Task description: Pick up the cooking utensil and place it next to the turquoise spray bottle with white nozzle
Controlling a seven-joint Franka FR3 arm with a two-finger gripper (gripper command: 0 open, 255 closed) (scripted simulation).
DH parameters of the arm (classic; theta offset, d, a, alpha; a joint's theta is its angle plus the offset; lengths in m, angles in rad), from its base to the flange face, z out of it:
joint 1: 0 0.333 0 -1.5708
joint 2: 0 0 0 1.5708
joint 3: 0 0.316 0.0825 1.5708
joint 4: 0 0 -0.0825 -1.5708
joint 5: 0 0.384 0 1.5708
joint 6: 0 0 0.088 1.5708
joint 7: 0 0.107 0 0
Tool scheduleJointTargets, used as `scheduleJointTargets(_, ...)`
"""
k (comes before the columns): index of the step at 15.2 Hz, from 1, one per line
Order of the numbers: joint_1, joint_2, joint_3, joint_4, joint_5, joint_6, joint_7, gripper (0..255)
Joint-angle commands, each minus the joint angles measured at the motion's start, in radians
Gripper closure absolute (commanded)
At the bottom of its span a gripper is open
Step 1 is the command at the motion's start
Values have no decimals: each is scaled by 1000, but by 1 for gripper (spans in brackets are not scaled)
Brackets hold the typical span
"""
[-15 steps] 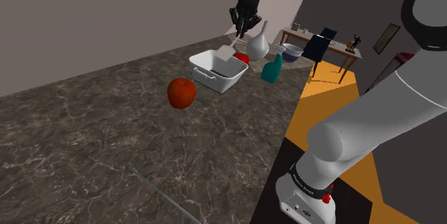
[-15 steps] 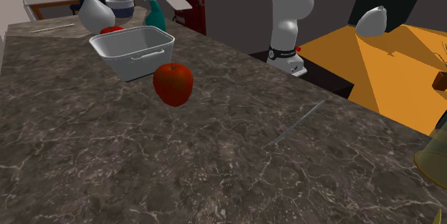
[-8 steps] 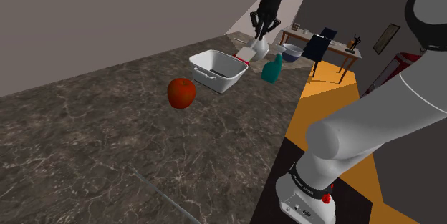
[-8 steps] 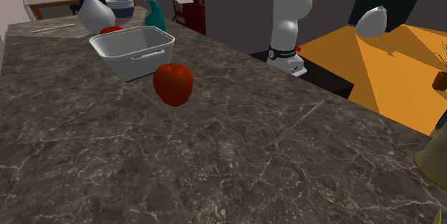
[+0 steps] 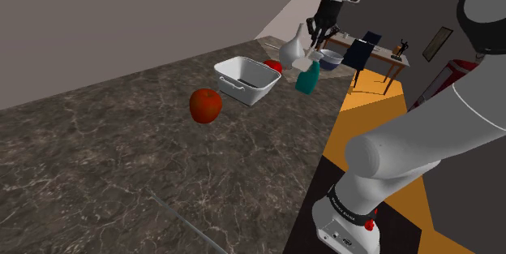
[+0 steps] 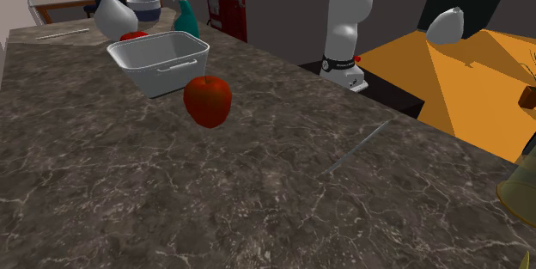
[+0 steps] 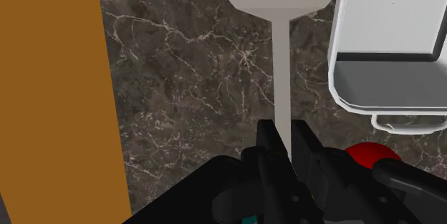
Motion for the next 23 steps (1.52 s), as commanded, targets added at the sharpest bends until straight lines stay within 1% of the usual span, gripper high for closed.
scheduleJointTargets(1,-13,11,-23,11,-4,3,-36,255)
scheduleJointTargets(12,-14,9,-24,-139,-7,150,-29,255)
scheduleJointTargets(23,-15,34,-26,-264,-10,300,-23,255)
